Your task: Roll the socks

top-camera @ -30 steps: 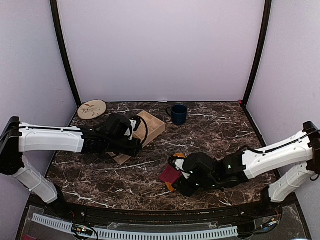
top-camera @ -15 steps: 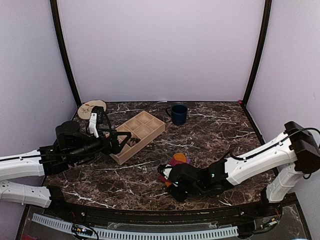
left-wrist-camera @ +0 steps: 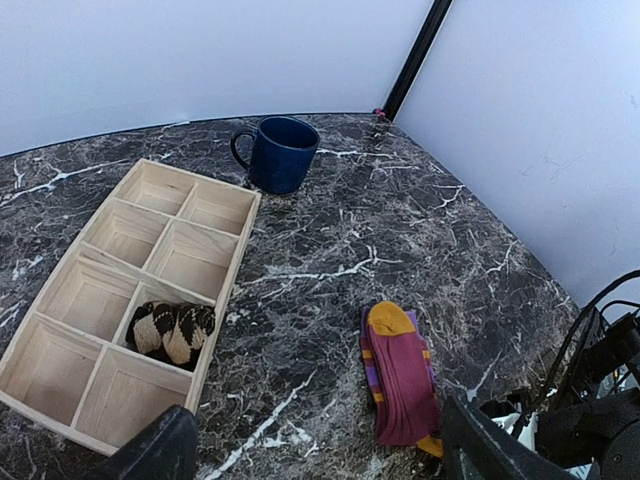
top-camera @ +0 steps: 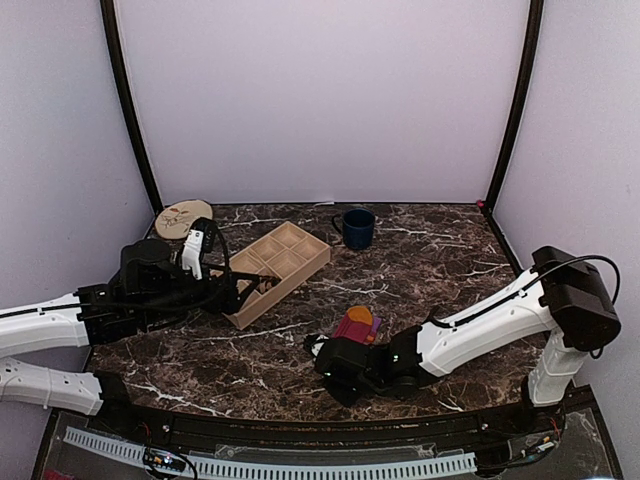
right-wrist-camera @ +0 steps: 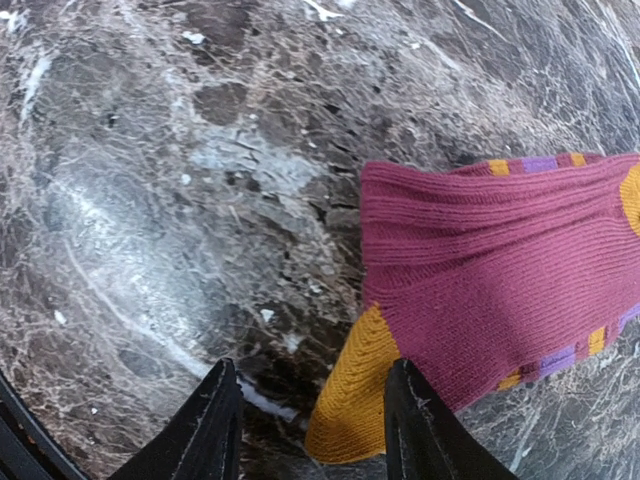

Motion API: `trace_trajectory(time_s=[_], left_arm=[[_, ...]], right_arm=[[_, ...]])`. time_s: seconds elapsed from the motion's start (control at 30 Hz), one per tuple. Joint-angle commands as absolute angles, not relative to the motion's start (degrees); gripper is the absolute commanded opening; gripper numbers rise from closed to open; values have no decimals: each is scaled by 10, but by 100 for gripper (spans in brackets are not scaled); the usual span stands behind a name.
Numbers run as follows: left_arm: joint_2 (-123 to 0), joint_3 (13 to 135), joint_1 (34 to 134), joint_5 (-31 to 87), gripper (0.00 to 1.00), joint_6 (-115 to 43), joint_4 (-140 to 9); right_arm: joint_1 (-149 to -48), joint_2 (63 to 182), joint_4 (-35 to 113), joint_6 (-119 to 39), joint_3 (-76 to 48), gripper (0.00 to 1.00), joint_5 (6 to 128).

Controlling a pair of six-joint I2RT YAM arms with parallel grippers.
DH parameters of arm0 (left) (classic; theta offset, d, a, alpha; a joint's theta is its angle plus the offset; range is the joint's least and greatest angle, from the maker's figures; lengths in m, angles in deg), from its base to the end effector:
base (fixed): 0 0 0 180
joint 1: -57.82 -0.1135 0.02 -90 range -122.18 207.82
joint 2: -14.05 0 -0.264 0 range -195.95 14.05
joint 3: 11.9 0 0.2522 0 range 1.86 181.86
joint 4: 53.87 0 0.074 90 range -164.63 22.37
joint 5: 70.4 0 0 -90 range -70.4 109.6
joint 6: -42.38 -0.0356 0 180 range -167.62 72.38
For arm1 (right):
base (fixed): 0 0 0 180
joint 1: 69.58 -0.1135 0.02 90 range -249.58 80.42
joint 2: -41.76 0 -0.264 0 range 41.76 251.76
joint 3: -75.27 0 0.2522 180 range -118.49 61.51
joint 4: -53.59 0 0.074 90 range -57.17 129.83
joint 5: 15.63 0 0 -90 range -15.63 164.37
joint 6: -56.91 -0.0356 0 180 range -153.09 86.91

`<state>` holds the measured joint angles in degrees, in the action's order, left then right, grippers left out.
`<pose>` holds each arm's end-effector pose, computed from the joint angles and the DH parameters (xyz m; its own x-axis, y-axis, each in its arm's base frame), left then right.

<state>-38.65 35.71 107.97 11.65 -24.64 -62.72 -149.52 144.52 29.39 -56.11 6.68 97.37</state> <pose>0.1430 -0.1636 0.2748 -0.4054 -0.1177 -0.9065 0.5606 0.7513 -0.3482 0.0736 0.3353 0.1384 -0.4773 -0.6298 -0.6128 -0.7431 0.6615 -0.1011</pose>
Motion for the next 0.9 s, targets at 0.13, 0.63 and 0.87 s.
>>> trace_trajectory(time_s=[0.13,0.63,0.87], left_arm=[[-363,365,1079,94,87,-261,-665],[-379,358,1079,93,91,-258,-650],[-385,358,1079,96,91,-256,-643]], right_arm=[[-1501,1451,272,-579,45,45,1020],[-1499,1449,245,-591,64,44,1009],[-1496,1458,242,-595,79,36,993]])
